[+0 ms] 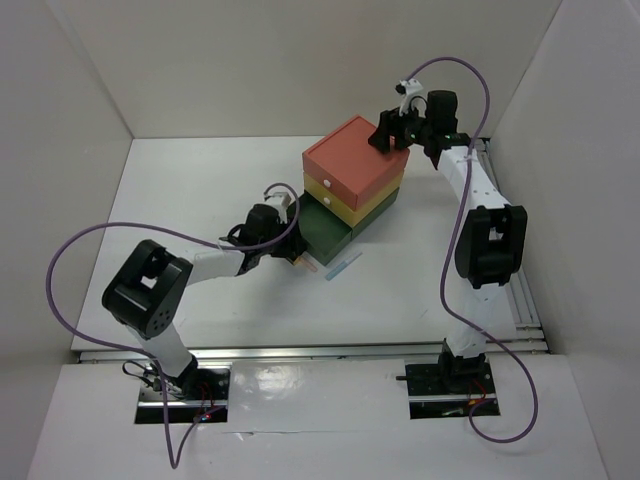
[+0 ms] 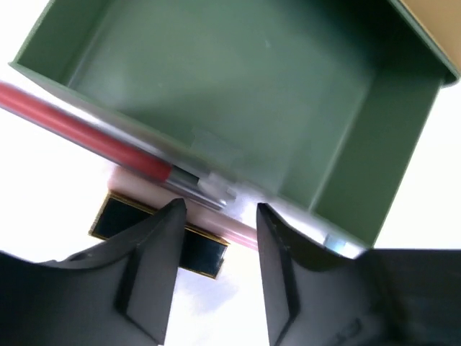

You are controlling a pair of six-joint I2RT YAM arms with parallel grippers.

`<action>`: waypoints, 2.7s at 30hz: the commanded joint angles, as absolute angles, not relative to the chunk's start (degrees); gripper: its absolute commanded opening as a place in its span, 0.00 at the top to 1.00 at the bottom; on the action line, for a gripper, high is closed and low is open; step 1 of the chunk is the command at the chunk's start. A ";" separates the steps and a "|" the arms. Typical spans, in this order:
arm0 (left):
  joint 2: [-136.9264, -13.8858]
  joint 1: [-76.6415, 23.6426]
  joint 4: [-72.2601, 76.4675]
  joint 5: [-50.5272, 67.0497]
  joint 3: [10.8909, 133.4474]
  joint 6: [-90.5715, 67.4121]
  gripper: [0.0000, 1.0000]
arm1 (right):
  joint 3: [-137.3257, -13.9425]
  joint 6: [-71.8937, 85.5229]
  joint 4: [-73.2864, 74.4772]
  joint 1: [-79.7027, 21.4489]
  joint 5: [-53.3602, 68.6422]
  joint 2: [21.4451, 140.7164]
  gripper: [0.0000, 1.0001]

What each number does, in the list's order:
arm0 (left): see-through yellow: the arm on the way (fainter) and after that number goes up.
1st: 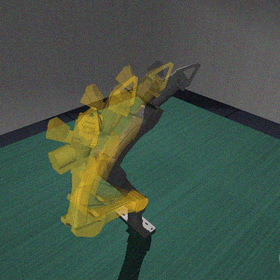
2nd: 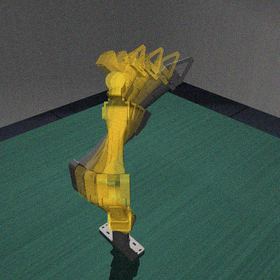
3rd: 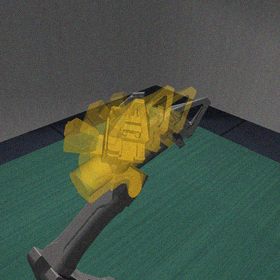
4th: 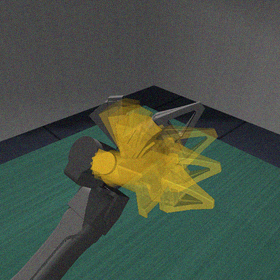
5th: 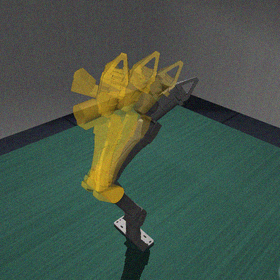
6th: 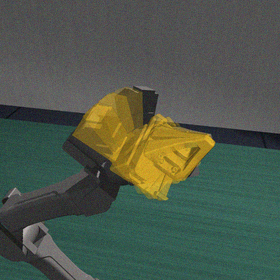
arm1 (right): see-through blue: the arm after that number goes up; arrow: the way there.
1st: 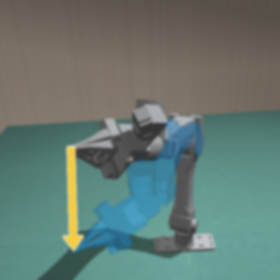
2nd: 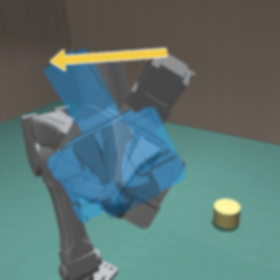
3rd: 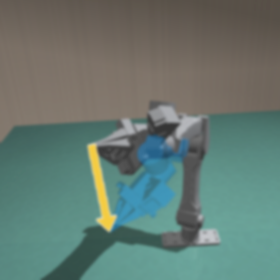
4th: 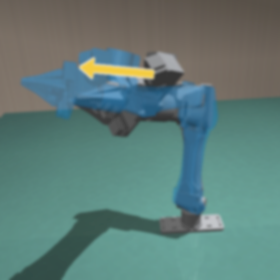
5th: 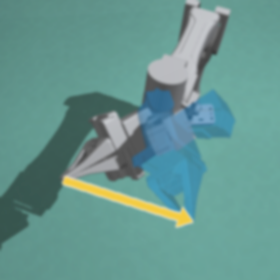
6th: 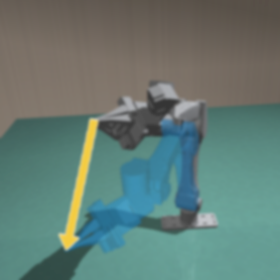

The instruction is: Organize the makeup

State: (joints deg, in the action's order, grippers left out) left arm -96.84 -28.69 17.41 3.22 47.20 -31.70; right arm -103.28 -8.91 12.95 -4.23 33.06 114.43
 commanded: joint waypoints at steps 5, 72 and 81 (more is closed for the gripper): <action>-89.57 -29.97 11.78 0.27 52.73 -29.97 0.24 | -110.12 -9.05 24.07 -3.87 20.32 112.24 0.00; -44.47 -30.50 -43.15 -10.81 47.64 -49.57 0.00 | -54.14 58.62 12.83 -45.35 -33.49 100.54 0.61; -46.14 -30.50 -43.68 -12.39 48.16 -51.50 0.00 | -56.68 60.74 28.89 -50.53 -44.19 94.86 1.00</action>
State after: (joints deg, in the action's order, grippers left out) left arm -45.67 -30.26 -43.59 -11.14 45.93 -51.07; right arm -53.78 59.33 18.81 -47.29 -35.99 99.00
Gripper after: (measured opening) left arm 1.000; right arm 0.044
